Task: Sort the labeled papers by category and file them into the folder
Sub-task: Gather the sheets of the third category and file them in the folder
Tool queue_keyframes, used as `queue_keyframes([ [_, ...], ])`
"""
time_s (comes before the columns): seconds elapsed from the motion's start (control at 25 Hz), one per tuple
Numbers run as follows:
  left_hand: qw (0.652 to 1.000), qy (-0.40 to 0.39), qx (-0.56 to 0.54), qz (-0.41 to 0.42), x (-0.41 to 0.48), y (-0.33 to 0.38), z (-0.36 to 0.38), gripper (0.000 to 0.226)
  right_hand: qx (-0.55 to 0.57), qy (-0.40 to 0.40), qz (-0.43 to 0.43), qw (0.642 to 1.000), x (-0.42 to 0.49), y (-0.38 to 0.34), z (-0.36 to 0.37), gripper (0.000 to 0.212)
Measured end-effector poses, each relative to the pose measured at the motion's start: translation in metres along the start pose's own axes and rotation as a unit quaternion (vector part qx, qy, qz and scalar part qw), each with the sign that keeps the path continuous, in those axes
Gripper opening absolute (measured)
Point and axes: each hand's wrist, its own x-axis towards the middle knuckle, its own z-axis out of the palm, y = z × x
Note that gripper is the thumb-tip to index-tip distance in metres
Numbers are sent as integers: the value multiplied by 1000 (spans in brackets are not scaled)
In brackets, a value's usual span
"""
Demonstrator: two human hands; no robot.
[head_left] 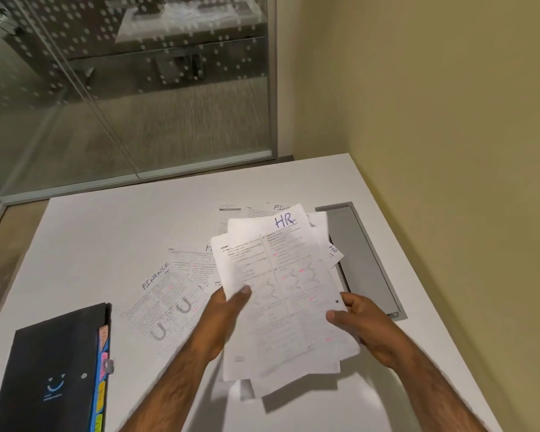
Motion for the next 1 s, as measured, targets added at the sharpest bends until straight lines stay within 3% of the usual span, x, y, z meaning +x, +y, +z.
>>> queue_keyframes([
  [0.12,997,-13,70,0,5,-14,6,28,5,-13,24,1000,6,4,-4,30],
  [0.24,989,43,142,-16,17,-30,2,12,-20,76,10,997,15,19,-8,29],
  [0.36,923,145,355,-27,51,-57,-37,27,-11,124,20,992,6,31,-26,26],
  [0.48,906,155,393,38,82,-64,-68,27,3,159,31,987,-11,40,-49,27],
  [0.52,881,169,437,65,92,-61,-74,31,4,173,37,984,-15,45,-57,26],
  [0.6,776,169,604,69,107,-46,-79,48,2,198,52,979,-22,54,-69,25],
  [0.68,709,128,687,94,126,-37,-76,53,3,219,63,974,-28,62,-74,24],
  [0.8,651,45,748,118,153,-36,-64,60,11,236,74,969,-30,69,-75,25],
  [0.88,582,48,799,143,168,-48,-56,67,3,247,70,967,-29,67,-74,24],
  [1.0,564,94,801,177,178,-57,-48,50,-12,262,54,964,-26,65,-72,23],
])
